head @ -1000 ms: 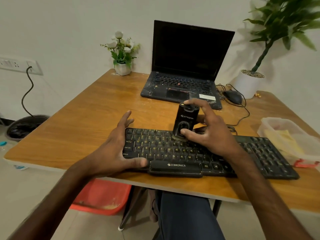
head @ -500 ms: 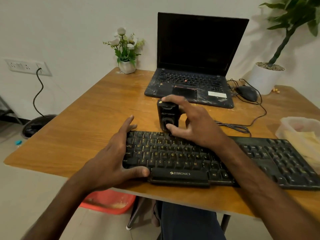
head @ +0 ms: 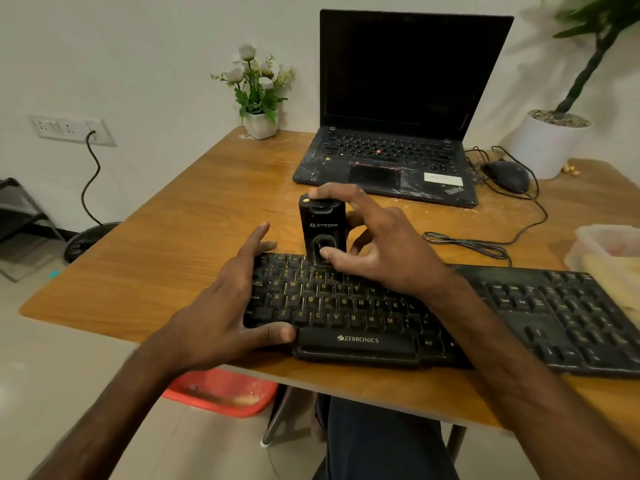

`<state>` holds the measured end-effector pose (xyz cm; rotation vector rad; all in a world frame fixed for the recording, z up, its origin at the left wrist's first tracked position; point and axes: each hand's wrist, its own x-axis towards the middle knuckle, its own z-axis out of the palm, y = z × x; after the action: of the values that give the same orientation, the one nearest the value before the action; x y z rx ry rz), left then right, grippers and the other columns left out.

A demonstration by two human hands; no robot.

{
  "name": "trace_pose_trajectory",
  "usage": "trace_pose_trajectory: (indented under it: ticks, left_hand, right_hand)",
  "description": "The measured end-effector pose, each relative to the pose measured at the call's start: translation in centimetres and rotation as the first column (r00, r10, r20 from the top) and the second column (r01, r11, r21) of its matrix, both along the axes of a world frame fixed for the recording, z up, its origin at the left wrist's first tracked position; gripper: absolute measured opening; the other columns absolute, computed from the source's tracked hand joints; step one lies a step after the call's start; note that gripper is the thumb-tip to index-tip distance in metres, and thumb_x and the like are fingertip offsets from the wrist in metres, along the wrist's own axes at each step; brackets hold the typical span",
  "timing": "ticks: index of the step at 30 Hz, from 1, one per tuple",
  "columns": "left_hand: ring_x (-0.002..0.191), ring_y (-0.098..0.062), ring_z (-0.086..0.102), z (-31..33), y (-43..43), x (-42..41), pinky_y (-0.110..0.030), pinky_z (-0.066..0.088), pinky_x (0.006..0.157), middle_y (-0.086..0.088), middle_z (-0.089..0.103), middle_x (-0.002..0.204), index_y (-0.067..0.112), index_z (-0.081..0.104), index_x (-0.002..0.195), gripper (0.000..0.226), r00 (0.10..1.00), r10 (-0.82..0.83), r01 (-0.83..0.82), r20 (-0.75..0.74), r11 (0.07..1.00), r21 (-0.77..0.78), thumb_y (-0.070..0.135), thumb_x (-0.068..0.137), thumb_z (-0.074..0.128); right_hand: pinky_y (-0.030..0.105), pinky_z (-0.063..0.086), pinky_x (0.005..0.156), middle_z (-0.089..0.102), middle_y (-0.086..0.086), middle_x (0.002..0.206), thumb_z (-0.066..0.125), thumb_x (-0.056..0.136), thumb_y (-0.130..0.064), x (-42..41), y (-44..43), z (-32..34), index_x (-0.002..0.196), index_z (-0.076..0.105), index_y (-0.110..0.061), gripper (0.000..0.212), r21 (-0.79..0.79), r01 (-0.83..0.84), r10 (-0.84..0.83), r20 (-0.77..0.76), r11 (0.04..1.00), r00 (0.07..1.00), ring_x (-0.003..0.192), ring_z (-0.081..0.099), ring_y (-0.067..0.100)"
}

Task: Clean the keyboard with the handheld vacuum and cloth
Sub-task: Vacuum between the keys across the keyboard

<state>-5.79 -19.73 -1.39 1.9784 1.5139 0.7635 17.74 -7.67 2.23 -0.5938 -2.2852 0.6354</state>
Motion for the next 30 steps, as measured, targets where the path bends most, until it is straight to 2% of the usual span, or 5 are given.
trace_pose_trajectory:
  ticks: [4, 16, 21, 24, 30]
  left_hand:
    - [0.146, 0.004, 0.023, 0.1, 0.1, 0.0, -0.035, 0.029, 0.12, 0.012, 0.02, 0.163, 0.043, -0.018, 0.155, 0.132, 1.0, 0.0, 0.0, -0.022, 1.0, 0.013, 0.098, 0.058, 0.053]
    - [0.146, 0.003, 0.023, 0.1, 0.2, -0.1, -0.037, 0.029, 0.121, 0.012, 0.019, 0.163, 0.042, -0.019, 0.155, 0.133, 1.0, 0.008, -0.008, -0.02, 1.0, 0.003, 0.1, 0.057, 0.051]
    - [0.145, 0.002, 0.024, 0.0, 0.2, -0.1, -0.037, 0.03, 0.12, 0.011, 0.018, 0.163, 0.042, -0.02, 0.154, 0.134, 1.0, 0.008, -0.008, -0.021, 1.0, 0.001, 0.101, 0.056, 0.048]
    - [0.145, 0.002, 0.023, 0.0, 0.1, -0.1, -0.037, 0.03, 0.12, 0.013, 0.017, 0.163, 0.041, -0.02, 0.154, 0.134, 1.0, 0.006, -0.006, -0.012, 1.0, -0.008, 0.101, 0.056, 0.048]
    - [0.145, 0.001, 0.023, 0.1, 0.0, -0.1, -0.038, 0.031, 0.12, 0.013, 0.015, 0.164, 0.043, -0.021, 0.153, 0.132, 1.0, 0.0, 0.0, -0.012, 1.0, -0.013, 0.101, 0.056, 0.047]
  right_hand:
    - [0.033, 0.059, 0.057, 0.063, 0.003, 0.119, 0.073, 0.086, -0.025, 0.1, 0.8, 0.2, 0.142, 0.036, -0.034, 0.068, 0.123, 0.14, -0.149, 0.066, 0.983, 0.987, 0.083, 0.068, 0.017]
    - [0.024, 0.059, 0.061, 0.057, -0.006, 0.121, 0.076, 0.084, -0.013, -0.5, -0.1, 0.2, 0.138, 0.041, -0.032, 0.067, -0.023, 0.046, -0.048, -0.072, 0.999, 0.996, 0.09, 0.069, 0.009]
    - [0.029, 0.061, 0.064, 0.063, 0.003, 0.12, 0.072, 0.085, -0.026, -0.2, 0.6, 0.1, 0.142, 0.035, -0.034, 0.068, 0.153, 0.16, -0.17, 0.052, 0.975, 0.984, 0.087, 0.068, 0.011]
    - [0.023, 0.059, 0.062, 0.059, -0.005, 0.119, 0.077, 0.084, -0.015, -0.3, 0.0, 0.1, 0.139, 0.04, -0.032, 0.068, 0.007, 0.062, -0.062, -0.04, 0.998, 0.997, 0.089, 0.068, 0.008]
    - [0.034, 0.061, 0.066, 0.065, 0.008, 0.121, 0.072, 0.086, -0.027, -0.1, 0.7, -0.2, 0.143, 0.034, -0.032, 0.068, 0.205, 0.136, -0.153, 0.068, 0.969, 0.986, 0.09, 0.069, 0.017]
